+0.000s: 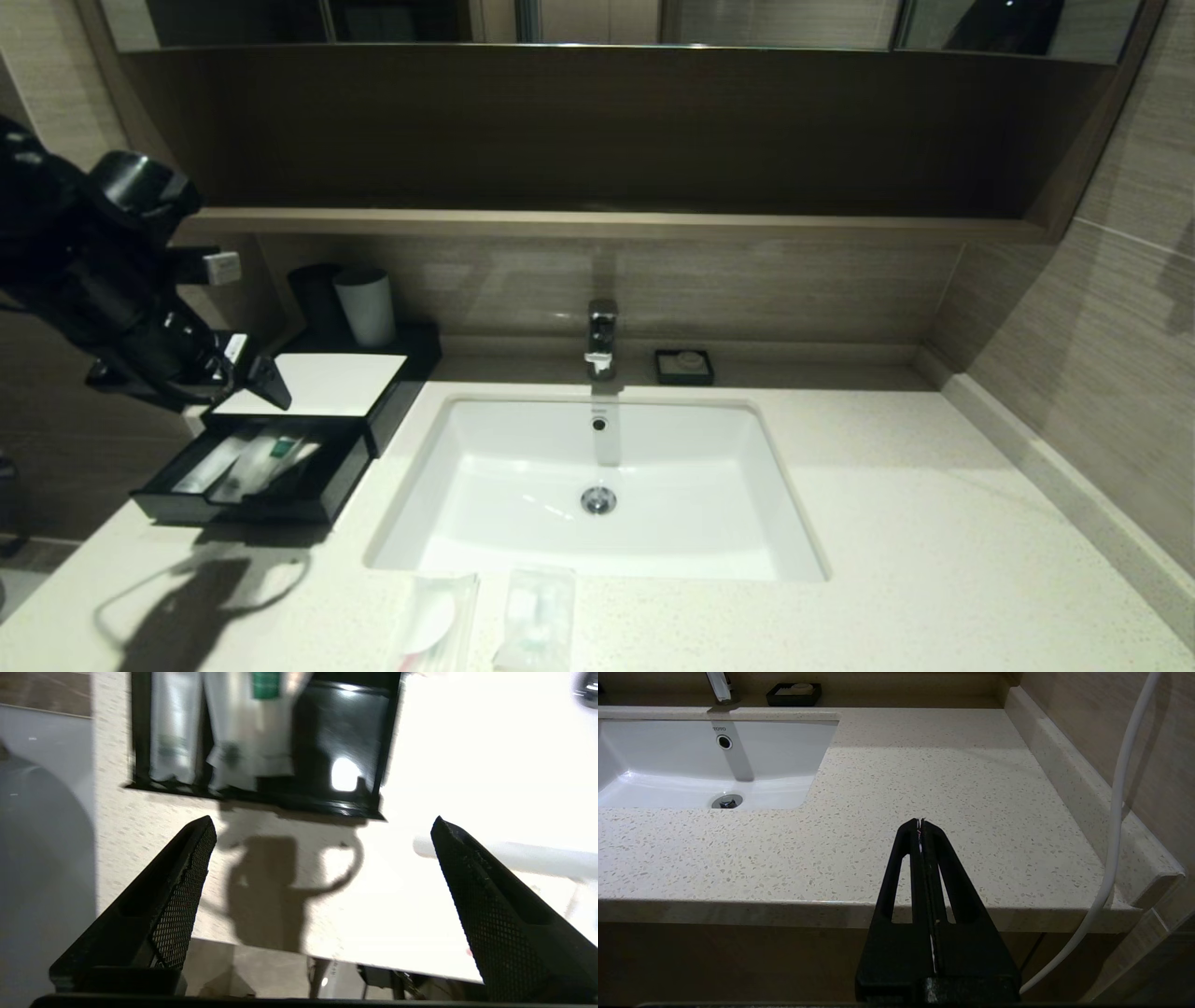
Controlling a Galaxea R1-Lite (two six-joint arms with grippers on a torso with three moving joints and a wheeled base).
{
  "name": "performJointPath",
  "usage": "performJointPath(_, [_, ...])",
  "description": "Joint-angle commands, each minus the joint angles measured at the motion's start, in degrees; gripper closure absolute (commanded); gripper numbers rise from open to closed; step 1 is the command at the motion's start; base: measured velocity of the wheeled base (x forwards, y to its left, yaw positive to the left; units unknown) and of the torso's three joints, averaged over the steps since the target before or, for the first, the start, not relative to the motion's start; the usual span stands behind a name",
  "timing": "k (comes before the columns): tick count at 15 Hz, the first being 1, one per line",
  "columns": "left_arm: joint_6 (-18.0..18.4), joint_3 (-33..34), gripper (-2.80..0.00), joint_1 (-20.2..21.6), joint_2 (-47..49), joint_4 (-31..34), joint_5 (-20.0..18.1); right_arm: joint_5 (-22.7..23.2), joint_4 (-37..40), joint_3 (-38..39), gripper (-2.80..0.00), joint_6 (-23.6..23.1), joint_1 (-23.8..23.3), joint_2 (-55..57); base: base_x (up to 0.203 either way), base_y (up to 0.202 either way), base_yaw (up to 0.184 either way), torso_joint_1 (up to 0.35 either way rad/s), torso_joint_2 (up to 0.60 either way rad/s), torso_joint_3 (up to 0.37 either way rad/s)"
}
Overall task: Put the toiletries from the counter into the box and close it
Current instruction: Pick up the bathroom toiletry
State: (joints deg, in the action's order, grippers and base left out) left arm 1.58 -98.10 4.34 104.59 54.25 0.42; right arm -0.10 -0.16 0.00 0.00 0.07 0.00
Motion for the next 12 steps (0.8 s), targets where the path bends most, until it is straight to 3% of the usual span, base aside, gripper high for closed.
performJointPath(1, [-2.2,2.0,-2.80,-2.3,-6.0,2.4,-3.9,0.0,0.0,0.1,0.00,0.0,0.0,-0.1,0.000,0.000,0.000,0.000,0.00,0.000])
performJointPath(4, [-4.8,3.5,-2.80,-4.8,-9.7,7.3,-9.2,0.0,0.0,0.1,0.00,0.0,0.0,-0.1,0.000,0.000,0.000,0.000,0.00,0.000])
performJointPath(9, [-5.5,9.8,-2.80,-9.6,-12.8,10.3,-9.8,0.0,0.0,0.1,0.00,0.0,0.0,0.0,0.000,0.000,0.000,0.000,0.00,0.000])
performJointPath(12, [-11.0,12.7,-2.80,-15.4,-10.7,8.8,-10.5,0.0,0.0,0.1,0.00,0.0,0.0,0.0,0.000,0.000,0.000,0.000,0.00,0.000])
